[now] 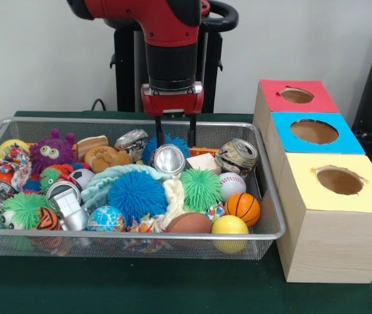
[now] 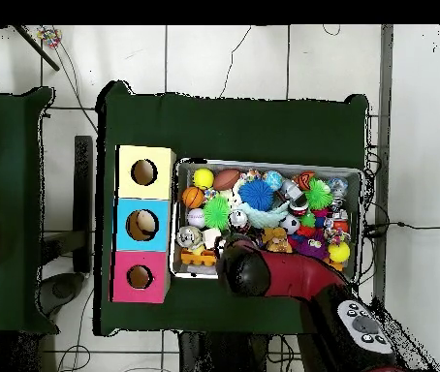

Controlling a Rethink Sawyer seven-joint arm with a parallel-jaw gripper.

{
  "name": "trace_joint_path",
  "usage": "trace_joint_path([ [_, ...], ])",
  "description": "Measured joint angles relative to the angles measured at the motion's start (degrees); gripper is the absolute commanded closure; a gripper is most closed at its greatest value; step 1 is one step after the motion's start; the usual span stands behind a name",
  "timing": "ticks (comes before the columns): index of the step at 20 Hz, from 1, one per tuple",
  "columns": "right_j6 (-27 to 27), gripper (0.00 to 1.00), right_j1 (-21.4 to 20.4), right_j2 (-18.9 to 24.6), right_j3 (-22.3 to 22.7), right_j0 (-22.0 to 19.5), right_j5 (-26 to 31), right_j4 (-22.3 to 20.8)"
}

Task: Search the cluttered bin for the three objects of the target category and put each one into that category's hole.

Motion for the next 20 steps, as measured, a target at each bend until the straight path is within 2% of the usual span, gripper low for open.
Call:
trace_joint_path([
  [10,0.0,0.0,0.7,-2.5,-0.6,1.7,0.7,-0.8],
  [20,0.0,0.0,5.4,-2.8,-9.3,-1.0,8.1,-0.9],
])
